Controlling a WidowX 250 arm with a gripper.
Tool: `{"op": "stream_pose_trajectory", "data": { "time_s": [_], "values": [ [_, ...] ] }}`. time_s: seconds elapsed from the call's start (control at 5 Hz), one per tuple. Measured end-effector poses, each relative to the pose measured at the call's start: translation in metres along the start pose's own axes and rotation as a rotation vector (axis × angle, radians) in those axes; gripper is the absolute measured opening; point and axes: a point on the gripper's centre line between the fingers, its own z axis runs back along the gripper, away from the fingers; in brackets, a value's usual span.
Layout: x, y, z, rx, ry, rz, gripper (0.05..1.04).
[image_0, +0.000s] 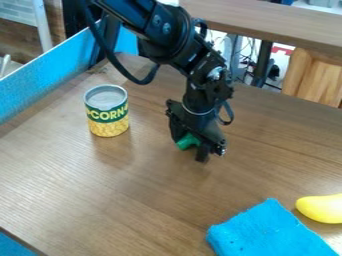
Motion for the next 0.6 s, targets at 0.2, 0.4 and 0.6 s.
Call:
{"op": "stream_pose_trajectory", "data": {
  "time_s": [0.2,0.4,0.6],
  "values": [
    [0.011,0.001,0.022,-0.010,-0.056,0.008,0.813],
    [0.037,-0.030,0.050,-0.043,-0.128,-0.068,0.813],
    [0.065,-0.058,0.080,-0.078,-0.217,-0.164,0.813]
  ]
}}
